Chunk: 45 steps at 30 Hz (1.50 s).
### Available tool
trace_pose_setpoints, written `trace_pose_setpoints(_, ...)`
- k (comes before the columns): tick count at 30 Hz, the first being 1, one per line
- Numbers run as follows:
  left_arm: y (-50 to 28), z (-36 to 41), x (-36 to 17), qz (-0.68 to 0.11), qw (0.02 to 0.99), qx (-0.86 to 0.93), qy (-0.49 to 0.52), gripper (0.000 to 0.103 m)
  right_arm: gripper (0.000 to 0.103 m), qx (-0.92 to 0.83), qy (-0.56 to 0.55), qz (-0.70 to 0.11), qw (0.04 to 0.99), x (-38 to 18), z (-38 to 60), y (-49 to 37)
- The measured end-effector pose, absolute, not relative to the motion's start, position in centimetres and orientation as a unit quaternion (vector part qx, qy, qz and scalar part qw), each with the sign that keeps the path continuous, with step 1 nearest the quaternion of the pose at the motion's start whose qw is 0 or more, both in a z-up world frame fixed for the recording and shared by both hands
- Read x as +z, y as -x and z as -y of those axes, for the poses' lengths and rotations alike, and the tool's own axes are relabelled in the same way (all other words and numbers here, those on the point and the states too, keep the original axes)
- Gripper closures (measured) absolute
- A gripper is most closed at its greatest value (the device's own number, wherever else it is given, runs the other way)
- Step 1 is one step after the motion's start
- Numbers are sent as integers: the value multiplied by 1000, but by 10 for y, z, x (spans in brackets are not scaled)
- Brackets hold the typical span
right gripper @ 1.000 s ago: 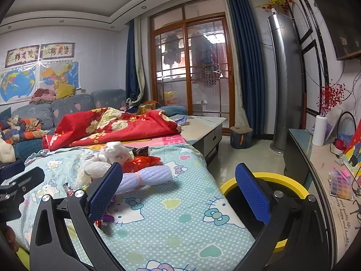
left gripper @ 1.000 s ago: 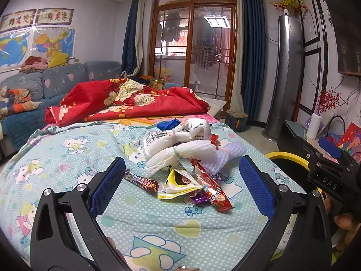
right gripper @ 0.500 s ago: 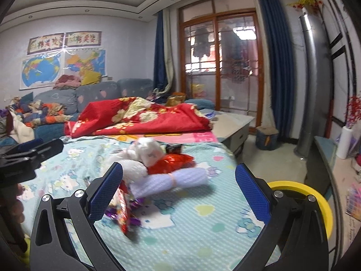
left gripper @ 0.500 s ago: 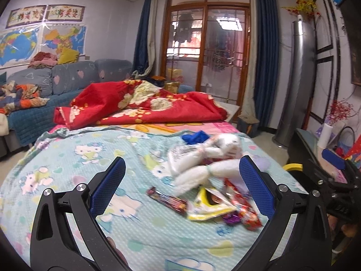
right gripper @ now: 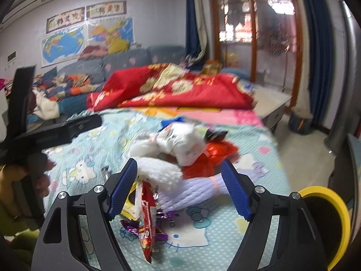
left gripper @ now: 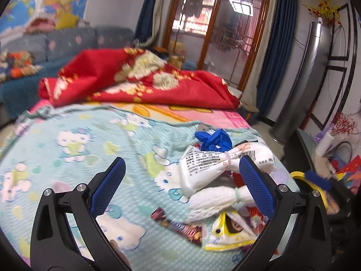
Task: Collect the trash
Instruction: 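Grasp the white foam mesh net with the right tool while the left tool grasps the white printed plastic bag, then lift both held items and carry them over the yellow-rimmed trash bin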
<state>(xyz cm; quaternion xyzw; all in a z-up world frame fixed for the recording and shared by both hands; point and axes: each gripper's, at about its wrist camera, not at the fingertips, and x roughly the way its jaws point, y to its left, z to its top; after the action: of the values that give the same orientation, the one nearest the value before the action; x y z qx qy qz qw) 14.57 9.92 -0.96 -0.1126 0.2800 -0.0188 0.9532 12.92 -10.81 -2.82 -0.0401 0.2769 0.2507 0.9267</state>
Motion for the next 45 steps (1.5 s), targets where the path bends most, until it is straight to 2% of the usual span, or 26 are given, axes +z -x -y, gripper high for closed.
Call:
trace_pose_setpoints(7, -198, -107, -36, -347, 923, -56, 159, 10, 39, 270, 28, -323, 907, -48, 96, -153)
trace_pose_setpoints(10, -217, -114, -51, -372, 903, -74, 201, 10, 48, 276, 16, -340, 899, -56, 93, -163)
trace_pose_setpoints(14, -232, -121, -74, -400, 875, -88, 257, 11, 66, 291, 8, -348, 891, -62, 93, -168)
trace_pose_setpoints(17, -234, -122, -84, -408, 859, -107, 289, 12, 74, 296, -2, -348, 889, -63, 98, -168)
trace_pose_setpoints(18, -234, -122, -87, -409, 854, -113, 300, 14, 77, 297, -5, -349, 889, -63, 98, -168)
trace_pose_setpoints(20, -234, -122, -90, -409, 845, -125, 321, 28, 80, 301, -10, -350, 887, -63, 99, -168)
trace_pose_setpoints(21, -235, -122, -91, -409, 843, -128, 325, 30, 81, 302, -11, -349, 887, -63, 99, -168)
trace_pose_setpoints(23, -233, -121, -89, -404, 841, -135, 332, 45, 82, 303, -8, -343, 889, -61, 99, -165)
trace_pose_setpoints(26, -230, -119, -84, -402, 844, -136, 329, 63, 85, 305, -4, -333, 892, -57, 97, -163)
trace_pose_setpoints(29, -226, -118, -77, -393, 847, -140, 330, 71, 87, 305, -5, -323, 896, -52, 98, -159)
trace_pose_setpoints(32, -218, -115, -69, -382, 858, -142, 313, 75, 89, 304, -3, -316, 899, -48, 99, -157)
trace_pose_setpoints(33, -216, -115, -65, -378, 862, -139, 307, 76, 93, 304, -4, -314, 900, -47, 100, -156)
trace_pose_setpoints(45, -182, -112, 4, -286, 911, -110, 274, 78, 94, 302, -25, -277, 912, -22, 112, -142)
